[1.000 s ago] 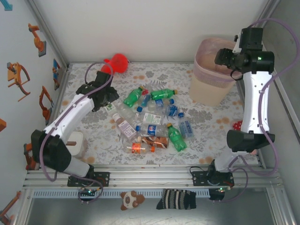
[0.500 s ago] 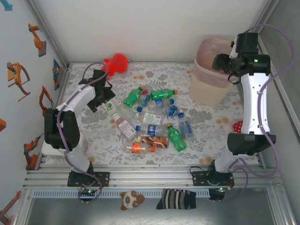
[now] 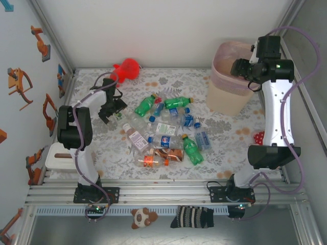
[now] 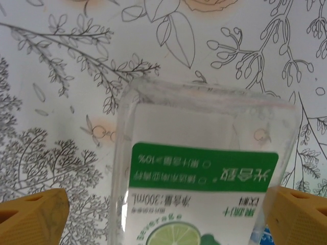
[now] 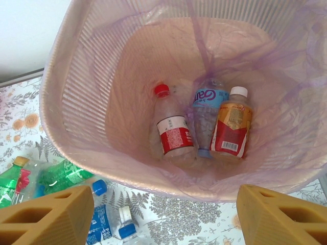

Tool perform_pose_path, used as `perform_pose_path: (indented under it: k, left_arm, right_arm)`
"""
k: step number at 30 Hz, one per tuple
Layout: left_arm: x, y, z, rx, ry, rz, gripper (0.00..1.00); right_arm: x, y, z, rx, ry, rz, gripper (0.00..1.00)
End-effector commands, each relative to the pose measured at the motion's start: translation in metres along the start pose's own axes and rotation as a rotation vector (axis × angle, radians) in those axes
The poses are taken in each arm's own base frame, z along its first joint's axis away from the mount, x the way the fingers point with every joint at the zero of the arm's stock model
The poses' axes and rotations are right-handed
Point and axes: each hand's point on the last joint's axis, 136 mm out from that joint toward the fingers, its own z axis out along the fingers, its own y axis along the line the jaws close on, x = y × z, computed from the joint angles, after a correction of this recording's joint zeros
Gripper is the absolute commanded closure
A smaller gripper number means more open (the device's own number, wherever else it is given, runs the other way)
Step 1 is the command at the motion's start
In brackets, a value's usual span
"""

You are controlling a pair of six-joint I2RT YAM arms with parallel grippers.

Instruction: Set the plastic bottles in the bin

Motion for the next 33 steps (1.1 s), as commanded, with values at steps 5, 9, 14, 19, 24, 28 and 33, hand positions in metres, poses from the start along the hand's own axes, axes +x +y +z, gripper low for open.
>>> perform_pose_path:
  k: [5,9,14,19,24,28,33]
  left_arm:
    - [-0.006,-0.001,0.009,0.007,0.019,-0.003,0.1]
    - [-0.01,0.001,0.012,0.006,0.014,-0.016,0.14]
    - [-0.016,0.003,0.012,0.002,0.002,-0.032,0.14]
    - [-0.019,0.002,0.013,0.006,0.002,-0.04,0.15]
    - [-0.022,-0.001,0.012,0.017,-0.004,-0.045,0.2]
    - [-0.025,0.0,0.01,0.018,-0.012,-0.05,0.25]
    - [-0.029,0.002,0.006,0.025,-0.022,-0.053,0.29]
  right_arm:
    - [0.0,0.007,-0.009,-0.022,-0.019,-0.002,0.27]
    - [0.001,0.007,-0.01,-0.021,-0.019,-0.004,0.27]
    - [0.001,0.007,-0.012,-0.021,-0.022,-0.005,0.27]
    - [0.002,0.008,-0.012,-0.021,-0.021,-0.007,0.27]
    - [0.001,0.007,-0.013,-0.017,-0.024,-0.008,0.27]
    - [0.002,0.008,-0.014,-0.018,-0.024,-0.01,0.28]
    - [0.0,0.009,-0.018,-0.021,-0.036,-0.013,0.28]
